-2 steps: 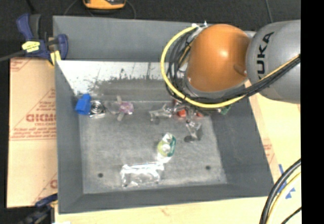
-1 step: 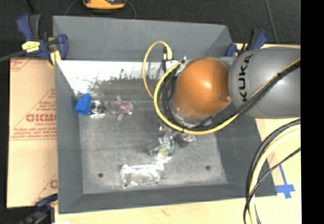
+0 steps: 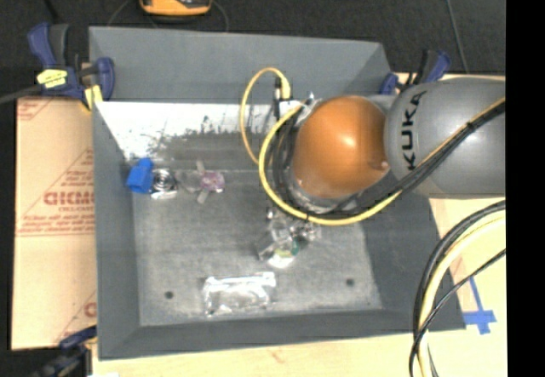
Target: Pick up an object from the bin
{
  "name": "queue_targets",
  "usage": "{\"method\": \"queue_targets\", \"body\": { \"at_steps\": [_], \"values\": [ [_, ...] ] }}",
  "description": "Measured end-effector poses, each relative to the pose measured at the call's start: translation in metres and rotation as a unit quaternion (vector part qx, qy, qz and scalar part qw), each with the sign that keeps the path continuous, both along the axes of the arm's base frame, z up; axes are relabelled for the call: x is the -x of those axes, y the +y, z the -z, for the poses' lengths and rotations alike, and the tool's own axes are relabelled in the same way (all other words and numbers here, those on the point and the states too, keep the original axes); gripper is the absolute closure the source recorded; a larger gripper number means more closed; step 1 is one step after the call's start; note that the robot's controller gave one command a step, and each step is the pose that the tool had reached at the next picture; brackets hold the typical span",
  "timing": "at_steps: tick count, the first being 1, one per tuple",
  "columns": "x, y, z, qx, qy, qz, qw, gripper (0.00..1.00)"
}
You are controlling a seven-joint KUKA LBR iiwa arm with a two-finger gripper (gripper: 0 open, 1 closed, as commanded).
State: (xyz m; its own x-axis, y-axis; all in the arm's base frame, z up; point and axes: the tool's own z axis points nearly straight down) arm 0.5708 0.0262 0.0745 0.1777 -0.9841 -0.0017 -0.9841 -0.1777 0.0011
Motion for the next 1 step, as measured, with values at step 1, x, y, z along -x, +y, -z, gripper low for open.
{"method": "queue_targets", "body": {
  "at_steps": [1],
  "values": [
    [-0.0001,0.0018,-0.1476,0.000,-0.0056,0.001,1.0000,1.00]
  ]
}}
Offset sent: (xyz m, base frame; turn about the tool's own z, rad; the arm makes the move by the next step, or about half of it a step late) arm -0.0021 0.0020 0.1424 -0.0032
